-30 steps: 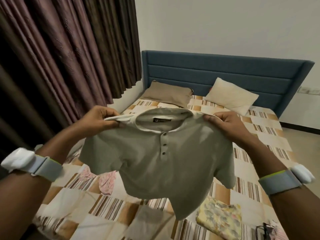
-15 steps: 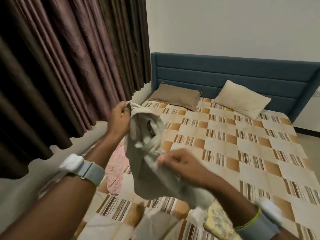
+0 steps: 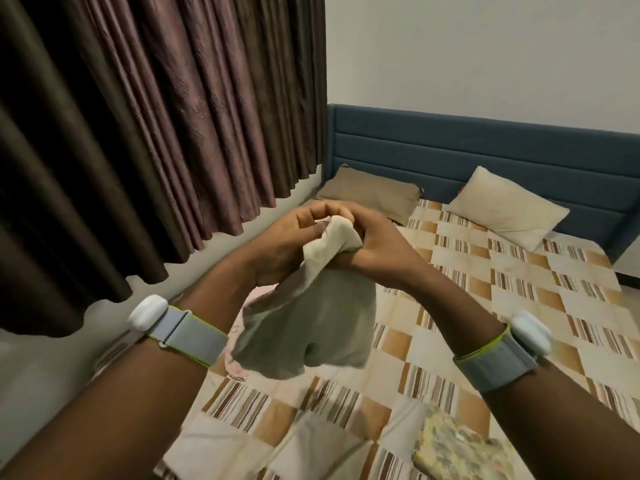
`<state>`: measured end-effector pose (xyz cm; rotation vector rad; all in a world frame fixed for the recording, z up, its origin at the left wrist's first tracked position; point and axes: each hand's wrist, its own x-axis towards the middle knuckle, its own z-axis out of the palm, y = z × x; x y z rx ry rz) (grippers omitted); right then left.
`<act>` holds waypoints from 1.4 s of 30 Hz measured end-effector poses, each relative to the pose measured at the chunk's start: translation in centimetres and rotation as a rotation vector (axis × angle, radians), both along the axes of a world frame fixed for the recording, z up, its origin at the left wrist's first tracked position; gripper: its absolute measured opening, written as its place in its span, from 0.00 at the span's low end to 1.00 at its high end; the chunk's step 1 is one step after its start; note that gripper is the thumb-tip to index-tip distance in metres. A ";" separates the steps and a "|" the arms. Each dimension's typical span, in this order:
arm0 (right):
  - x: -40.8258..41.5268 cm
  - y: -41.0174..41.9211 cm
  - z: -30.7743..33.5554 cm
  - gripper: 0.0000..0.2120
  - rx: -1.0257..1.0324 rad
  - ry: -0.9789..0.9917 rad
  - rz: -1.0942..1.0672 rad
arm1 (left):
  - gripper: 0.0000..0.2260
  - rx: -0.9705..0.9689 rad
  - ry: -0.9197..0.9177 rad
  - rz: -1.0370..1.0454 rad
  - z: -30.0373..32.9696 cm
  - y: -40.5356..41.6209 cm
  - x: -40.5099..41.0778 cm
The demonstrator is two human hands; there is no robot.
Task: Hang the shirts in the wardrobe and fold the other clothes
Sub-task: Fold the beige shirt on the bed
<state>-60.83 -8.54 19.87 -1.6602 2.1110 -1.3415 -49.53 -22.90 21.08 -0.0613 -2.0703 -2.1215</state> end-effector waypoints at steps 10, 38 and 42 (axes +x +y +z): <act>-0.2 1.4 0.9 0.14 -0.012 0.074 -0.270 | 0.49 -0.195 -0.279 0.168 -9.9 -3.4 3.8; -5.4 13.5 -7.4 0.12 0.548 -0.148 -0.253 | 0.14 -0.598 0.205 0.622 -6.7 -8.9 3.8; -4.7 13.6 -11.0 0.21 0.380 -0.281 -0.283 | 0.25 -0.495 0.026 0.546 -9.7 -8.8 6.6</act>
